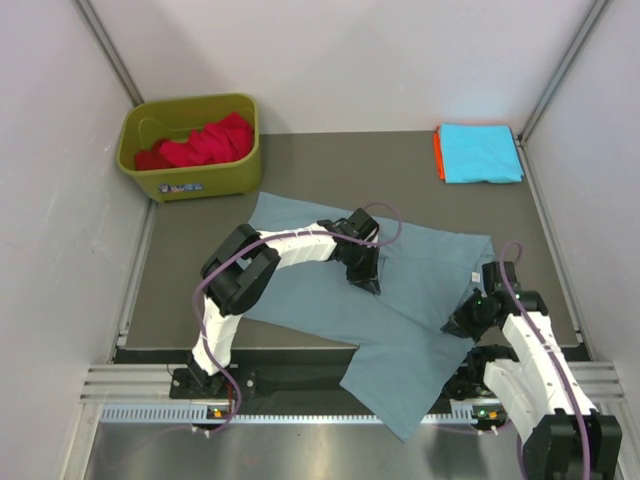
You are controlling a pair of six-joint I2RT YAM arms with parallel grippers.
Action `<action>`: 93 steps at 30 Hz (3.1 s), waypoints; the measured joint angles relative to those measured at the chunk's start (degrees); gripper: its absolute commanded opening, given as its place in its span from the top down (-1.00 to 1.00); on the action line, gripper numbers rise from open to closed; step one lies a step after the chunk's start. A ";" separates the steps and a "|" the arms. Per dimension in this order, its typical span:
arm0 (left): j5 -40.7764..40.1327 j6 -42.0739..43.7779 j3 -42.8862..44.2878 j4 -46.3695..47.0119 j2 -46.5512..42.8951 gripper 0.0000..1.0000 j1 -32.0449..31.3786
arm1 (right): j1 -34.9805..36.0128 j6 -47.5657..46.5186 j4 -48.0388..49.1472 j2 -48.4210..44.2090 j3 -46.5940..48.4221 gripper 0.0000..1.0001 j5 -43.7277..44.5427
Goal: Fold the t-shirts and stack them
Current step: Fold the tshirt
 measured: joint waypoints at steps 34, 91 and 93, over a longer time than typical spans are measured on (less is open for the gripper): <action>1.53 4.31 0.00 -1.29 -0.11 0.56 1.31 | 4.68 8.07 -1.16 -2.54 -1.86 0.11 0.13; -2.34 25.46 12.85 -14.21 -7.93 0.47 36.72 | -14.80 -31.45 24.83 57.68 40.65 1.00 16.74; -2.43 25.46 12.85 -14.23 -7.93 0.48 36.76 | -14.80 -31.93 24.85 57.72 40.68 1.00 17.59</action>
